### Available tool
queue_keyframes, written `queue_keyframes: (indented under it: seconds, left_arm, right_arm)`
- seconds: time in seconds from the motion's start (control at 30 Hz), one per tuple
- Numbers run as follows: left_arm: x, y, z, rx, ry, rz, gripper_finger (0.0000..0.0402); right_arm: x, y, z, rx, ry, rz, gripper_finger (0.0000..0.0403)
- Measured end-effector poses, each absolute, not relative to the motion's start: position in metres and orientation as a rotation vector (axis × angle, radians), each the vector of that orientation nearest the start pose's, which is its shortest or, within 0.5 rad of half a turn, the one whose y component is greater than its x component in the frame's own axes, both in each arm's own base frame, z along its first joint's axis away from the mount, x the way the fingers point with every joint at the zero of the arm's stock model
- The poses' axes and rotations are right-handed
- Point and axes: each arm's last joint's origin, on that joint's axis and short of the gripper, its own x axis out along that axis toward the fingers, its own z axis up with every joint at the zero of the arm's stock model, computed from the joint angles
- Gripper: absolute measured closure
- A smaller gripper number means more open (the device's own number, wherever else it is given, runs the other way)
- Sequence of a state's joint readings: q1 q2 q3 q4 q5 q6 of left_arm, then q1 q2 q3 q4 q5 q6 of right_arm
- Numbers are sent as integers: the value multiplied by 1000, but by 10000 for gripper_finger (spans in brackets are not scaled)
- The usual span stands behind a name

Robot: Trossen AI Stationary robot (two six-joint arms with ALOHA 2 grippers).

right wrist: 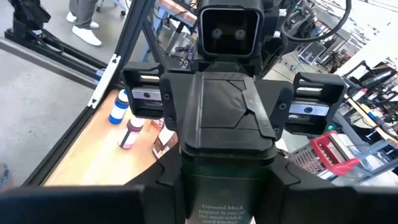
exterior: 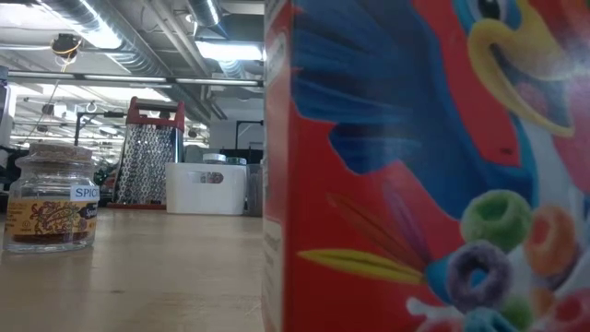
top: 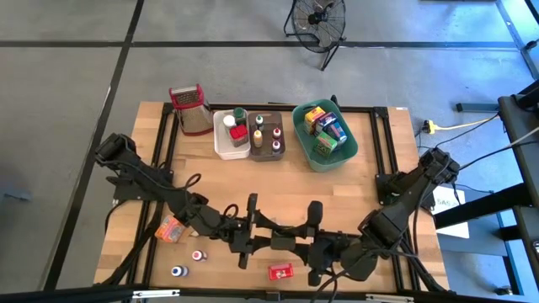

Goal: Pick & Place Kitchen Items
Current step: Put the black spice can into the left white bin

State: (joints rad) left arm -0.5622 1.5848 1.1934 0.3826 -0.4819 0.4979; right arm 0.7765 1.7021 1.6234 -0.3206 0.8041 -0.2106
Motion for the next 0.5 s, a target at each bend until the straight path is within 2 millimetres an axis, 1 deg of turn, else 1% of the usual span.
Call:
queue_keyframes:
  seconds: [0.17,0.27,0.4,0.5]
  left_arm:
    - [316,-185,328,524,-4,-52,222]
    - [312,-189,329,554,9,5,204]
    - [297,-194,339,611,25,125,186]
    - [286,-196,350,650,15,178,181]
  right_arm:
    - [288,255,370,-510,298,3,279]
    - [286,256,369,-520,305,4,278]
    - [281,257,369,-524,307,-64,278]
    - [275,259,364,-535,338,-89,278]
